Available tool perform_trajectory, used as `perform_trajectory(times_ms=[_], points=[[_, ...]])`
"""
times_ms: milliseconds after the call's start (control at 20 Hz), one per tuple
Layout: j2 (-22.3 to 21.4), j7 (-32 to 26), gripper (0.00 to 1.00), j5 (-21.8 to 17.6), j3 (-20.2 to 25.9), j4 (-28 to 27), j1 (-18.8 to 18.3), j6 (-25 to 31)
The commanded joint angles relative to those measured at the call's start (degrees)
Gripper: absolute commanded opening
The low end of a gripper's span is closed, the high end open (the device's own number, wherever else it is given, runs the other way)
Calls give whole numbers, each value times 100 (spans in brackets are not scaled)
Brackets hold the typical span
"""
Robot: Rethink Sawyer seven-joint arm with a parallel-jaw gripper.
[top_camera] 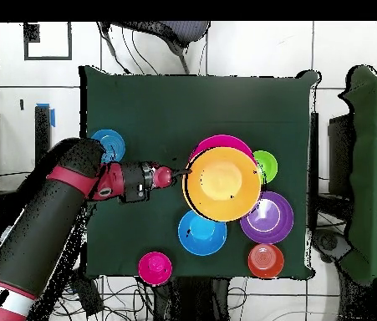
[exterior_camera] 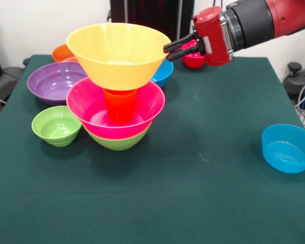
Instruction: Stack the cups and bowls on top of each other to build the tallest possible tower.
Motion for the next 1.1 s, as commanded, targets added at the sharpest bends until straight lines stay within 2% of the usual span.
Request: perform_trajectory(times_ms=[50, 1100], points=[[278, 93, 0, -102, 537, -302, -95, 278], [246, 68, 0, -249, 560, -210, -203, -175]])
